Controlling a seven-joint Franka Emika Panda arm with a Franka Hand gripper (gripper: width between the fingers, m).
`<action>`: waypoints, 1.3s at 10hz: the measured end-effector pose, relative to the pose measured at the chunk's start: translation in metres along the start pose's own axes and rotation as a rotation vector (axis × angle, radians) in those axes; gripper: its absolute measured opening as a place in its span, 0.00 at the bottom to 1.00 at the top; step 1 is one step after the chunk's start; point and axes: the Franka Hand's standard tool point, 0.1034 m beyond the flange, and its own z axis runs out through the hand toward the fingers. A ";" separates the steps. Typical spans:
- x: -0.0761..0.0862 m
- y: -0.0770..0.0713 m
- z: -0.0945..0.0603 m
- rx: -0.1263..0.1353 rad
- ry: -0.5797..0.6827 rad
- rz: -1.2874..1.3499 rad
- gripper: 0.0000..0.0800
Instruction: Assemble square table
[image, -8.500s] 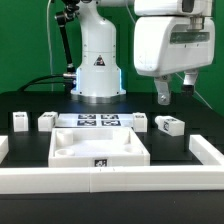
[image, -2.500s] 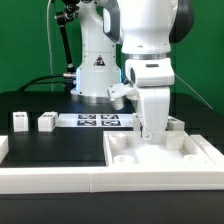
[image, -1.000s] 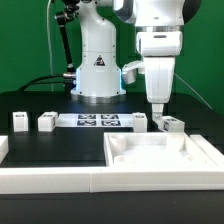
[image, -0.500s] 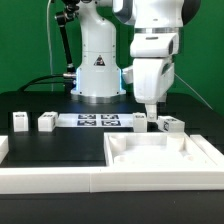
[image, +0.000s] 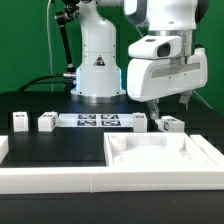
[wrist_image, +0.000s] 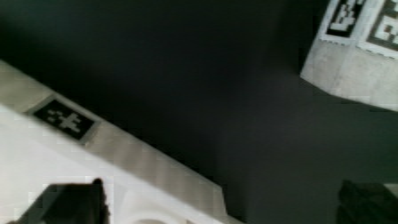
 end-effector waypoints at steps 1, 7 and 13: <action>0.000 0.000 0.000 0.004 0.001 0.066 0.81; 0.002 -0.018 0.011 0.017 -0.007 0.233 0.81; -0.002 -0.035 0.016 0.075 -0.339 0.249 0.81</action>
Offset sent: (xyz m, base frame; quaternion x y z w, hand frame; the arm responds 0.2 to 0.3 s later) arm -0.0052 0.0101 -0.0058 -0.0605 0.0030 0.1476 0.9872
